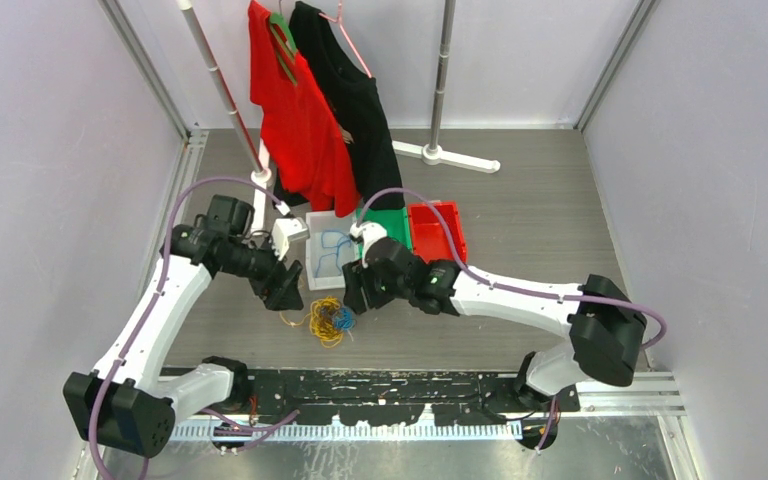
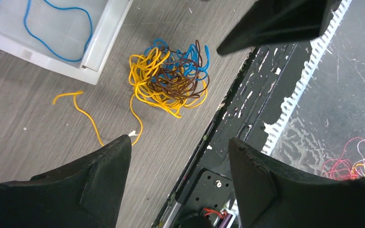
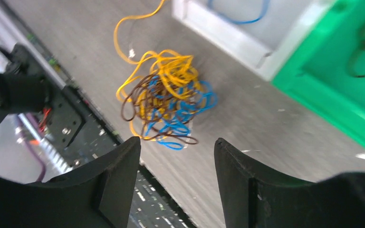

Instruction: Untangle the cables

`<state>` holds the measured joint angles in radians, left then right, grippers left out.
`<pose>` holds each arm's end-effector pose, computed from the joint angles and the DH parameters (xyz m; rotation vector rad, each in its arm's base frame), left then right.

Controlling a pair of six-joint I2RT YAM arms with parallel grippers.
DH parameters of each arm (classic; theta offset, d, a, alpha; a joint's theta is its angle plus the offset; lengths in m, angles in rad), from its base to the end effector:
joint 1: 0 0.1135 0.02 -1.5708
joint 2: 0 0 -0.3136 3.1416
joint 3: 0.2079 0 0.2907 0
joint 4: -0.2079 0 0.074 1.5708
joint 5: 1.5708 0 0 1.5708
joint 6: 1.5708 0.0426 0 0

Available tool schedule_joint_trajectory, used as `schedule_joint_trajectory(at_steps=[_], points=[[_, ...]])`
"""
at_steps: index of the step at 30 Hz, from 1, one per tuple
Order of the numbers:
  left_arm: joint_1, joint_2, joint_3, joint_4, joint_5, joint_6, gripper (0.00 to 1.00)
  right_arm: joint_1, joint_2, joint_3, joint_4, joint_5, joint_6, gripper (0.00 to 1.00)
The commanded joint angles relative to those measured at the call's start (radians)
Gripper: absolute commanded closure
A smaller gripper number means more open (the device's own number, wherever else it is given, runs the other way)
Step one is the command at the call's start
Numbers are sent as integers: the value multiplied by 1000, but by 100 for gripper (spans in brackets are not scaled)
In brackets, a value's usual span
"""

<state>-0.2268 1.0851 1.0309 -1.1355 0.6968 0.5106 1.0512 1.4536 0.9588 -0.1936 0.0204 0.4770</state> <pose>0.1893 -0.0717 0.3363 1.0847 2.3121 -0.8465 0.1756 0.3053 0.2686 -0.6637 2.2885 0.7610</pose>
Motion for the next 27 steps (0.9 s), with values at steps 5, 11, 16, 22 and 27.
schedule_joint_trajectory(at_steps=[5,11,16,22,27], points=[[3,-41,-92,136,49,46,26,32,170,23,218,-282,76,39],[4,-38,-122,180,20,75,31,35,228,45,192,-245,93,65],[1,-20,-155,203,59,90,46,35,131,-23,216,-226,92,83],[-54,3,-186,245,80,96,45,34,105,-41,226,-263,98,82],[-106,36,-224,305,68,93,41,34,124,-28,203,-251,115,48]])
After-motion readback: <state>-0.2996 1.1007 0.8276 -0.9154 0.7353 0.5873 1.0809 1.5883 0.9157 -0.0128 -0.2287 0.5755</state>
